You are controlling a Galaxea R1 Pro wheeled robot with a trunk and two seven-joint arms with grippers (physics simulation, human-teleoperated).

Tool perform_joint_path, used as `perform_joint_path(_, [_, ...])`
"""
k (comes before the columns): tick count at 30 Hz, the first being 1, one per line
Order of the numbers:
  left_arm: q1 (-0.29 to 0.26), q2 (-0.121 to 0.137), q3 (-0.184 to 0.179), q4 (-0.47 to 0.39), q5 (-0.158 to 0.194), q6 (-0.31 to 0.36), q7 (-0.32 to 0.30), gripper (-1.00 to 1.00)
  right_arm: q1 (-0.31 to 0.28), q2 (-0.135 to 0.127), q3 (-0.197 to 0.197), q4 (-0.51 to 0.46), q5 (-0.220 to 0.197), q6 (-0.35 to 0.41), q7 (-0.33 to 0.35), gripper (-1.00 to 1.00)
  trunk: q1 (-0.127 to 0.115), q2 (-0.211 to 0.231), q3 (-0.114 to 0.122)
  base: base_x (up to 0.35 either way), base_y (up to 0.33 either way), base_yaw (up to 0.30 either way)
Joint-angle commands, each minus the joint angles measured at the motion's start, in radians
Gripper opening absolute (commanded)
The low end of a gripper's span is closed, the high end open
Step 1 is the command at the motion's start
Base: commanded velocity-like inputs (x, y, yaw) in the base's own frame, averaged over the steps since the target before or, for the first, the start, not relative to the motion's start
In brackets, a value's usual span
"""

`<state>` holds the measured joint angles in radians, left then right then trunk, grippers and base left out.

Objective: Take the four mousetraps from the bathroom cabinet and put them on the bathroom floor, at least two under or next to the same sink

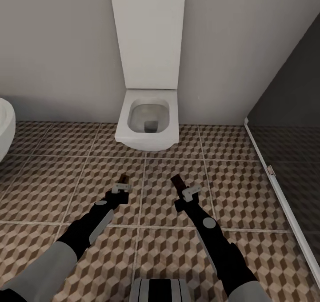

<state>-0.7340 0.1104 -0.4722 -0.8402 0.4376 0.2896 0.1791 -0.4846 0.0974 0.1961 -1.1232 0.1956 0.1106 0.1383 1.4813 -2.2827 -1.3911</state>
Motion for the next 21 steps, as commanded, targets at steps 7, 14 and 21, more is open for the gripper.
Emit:
perform_joint_path(7, [-0.001,0.002,-0.008,-0.002,0.007,0.003,0.011,-1.0,0.0,-0.003,-0.001,-0.004,0.01,0.006,0.007,-1.0,0.019,-0.035,-0.017,0.0,0.0,0.0])
perform_joint_path(14, [-0.001,0.001,-0.009,-0.003,0.007,0.003,0.011,-1.0,0.0,-0.007,-0.001,-0.004,0.01,0.006,0.009,-1.0,0.046,-0.084,-0.047,0.0,0.0,0.0])
perform_joint_path(21, [-0.001,0.001,-0.01,-0.003,0.007,0.005,0.011,-1.0,0.0,-0.008,-0.001,-0.004,0.01,0.006,0.009,-1.0,0.073,-0.133,-0.08,0.0,0.0,0.0])
